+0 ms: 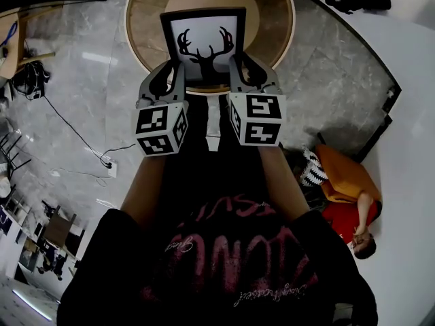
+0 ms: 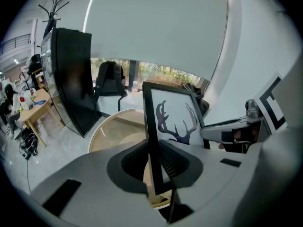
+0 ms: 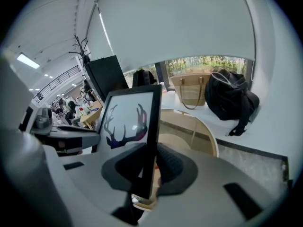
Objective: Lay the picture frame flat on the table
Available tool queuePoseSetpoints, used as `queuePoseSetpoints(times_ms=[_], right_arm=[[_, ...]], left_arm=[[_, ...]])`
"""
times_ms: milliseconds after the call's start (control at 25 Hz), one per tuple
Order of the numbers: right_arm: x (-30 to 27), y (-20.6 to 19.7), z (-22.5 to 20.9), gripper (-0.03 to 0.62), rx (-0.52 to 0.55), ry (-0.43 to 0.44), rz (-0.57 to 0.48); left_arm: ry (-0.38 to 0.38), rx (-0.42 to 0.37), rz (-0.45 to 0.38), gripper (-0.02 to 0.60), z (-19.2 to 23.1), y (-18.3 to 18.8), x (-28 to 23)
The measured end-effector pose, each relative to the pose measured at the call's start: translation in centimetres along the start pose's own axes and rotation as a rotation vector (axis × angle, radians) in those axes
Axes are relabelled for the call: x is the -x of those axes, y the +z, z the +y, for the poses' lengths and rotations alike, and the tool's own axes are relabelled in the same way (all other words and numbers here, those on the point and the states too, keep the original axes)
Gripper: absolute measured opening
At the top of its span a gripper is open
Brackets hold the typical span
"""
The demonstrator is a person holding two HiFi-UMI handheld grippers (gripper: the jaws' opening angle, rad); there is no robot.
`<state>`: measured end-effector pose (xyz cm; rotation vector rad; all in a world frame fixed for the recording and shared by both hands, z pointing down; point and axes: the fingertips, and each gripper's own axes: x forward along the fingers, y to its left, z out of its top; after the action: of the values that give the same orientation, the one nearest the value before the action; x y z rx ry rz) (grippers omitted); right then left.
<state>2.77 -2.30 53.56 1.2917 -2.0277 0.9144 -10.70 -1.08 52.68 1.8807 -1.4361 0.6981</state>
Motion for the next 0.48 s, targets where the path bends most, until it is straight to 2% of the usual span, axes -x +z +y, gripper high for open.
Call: queuePoseSetpoints(times_ms=[480], right_arm=[[-1.9,-4.0,-0.3,0.081,-0.024,0.008,0.070]], left_arm=[[0.008,0.032,0.078,0.072,0.4,-4.3,-1.7]])
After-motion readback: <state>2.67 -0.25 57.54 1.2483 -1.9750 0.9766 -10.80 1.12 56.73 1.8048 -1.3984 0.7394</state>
